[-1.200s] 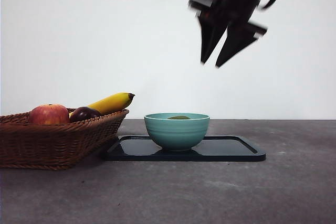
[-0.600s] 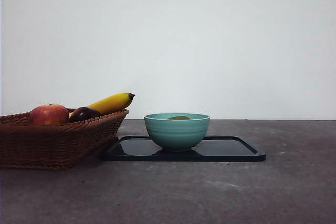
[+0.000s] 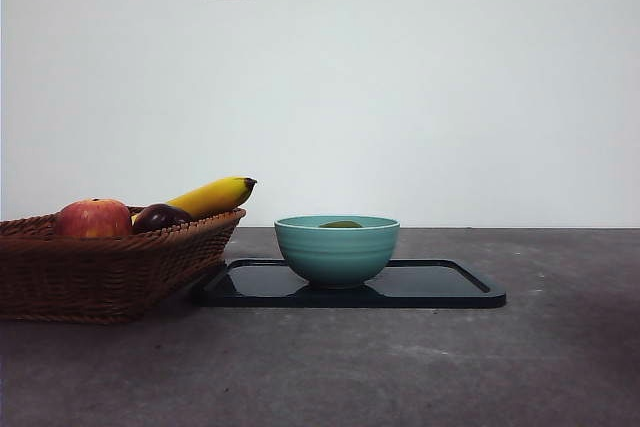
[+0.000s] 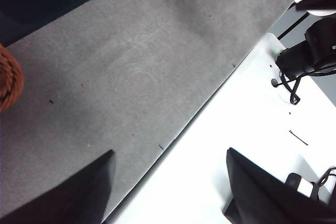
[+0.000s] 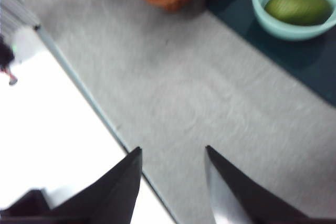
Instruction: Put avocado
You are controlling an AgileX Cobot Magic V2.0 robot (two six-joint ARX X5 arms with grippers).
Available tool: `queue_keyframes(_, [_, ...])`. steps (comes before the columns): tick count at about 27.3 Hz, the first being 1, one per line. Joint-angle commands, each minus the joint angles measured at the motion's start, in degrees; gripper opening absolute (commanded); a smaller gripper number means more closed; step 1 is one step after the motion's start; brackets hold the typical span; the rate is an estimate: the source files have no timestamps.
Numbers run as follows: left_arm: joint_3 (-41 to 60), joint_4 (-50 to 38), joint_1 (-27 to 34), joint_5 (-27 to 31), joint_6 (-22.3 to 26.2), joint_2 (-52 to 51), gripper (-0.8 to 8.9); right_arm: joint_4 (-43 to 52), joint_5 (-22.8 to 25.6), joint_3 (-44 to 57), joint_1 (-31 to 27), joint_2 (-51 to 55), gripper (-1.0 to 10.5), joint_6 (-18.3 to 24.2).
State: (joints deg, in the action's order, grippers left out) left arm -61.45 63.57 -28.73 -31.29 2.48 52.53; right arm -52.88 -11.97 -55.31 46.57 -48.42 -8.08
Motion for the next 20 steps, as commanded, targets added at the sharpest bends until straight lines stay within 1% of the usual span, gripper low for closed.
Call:
queue_keyframes(1, [-0.74, -0.52, -0.26, -0.15, 0.96, 0.31, 3.4, 1.38, 0.0, -0.5, 0.61, -0.09, 1.9, -1.01])
queue_keyframes(10, [-0.74, -0.52, -0.26, -0.15, 0.96, 0.31, 3.33, 3.56, -0.02, -0.5, 0.61, -0.11, 1.9, -0.96])
queue_keyframes(11, [-0.74, -0.52, -0.26, -0.15, 0.96, 0.31, 3.13, 3.56, -0.02, -0.5, 0.61, -0.11, 1.9, -0.96])
queue_keyframes(12, [-0.74, -0.52, -0.26, -0.15, 0.96, 0.31, 2.7, 3.56, -0.02, -0.5, 0.61, -0.11, 1.9, -0.96])
queue_keyframes(13, [-0.74, -0.52, -0.26, -0.15, 0.96, 0.31, 1.96, 3.54, -0.02, -0.5, 0.61, -0.11, 1.8, -0.96])
queue_keyframes(15, [-0.74, -0.52, -0.26, -0.15, 0.96, 0.31, 0.51, 3.5, -0.04, -0.5, 0.61, -0.11, 0.7, -0.96])
queue_keyframes(16, [-0.74, -0.52, -0.26, -0.15, 0.94, 0.31, 0.0, 3.5, -0.04, -0.5, 0.61, -0.11, 0.1, -0.94])
queue_keyframes(20, [-0.74, -0.52, -0.26, -0.15, 0.96, 0.31, 0.08, 3.61, 0.02, -0.5, 0.61, -0.11, 0.1, -0.94])
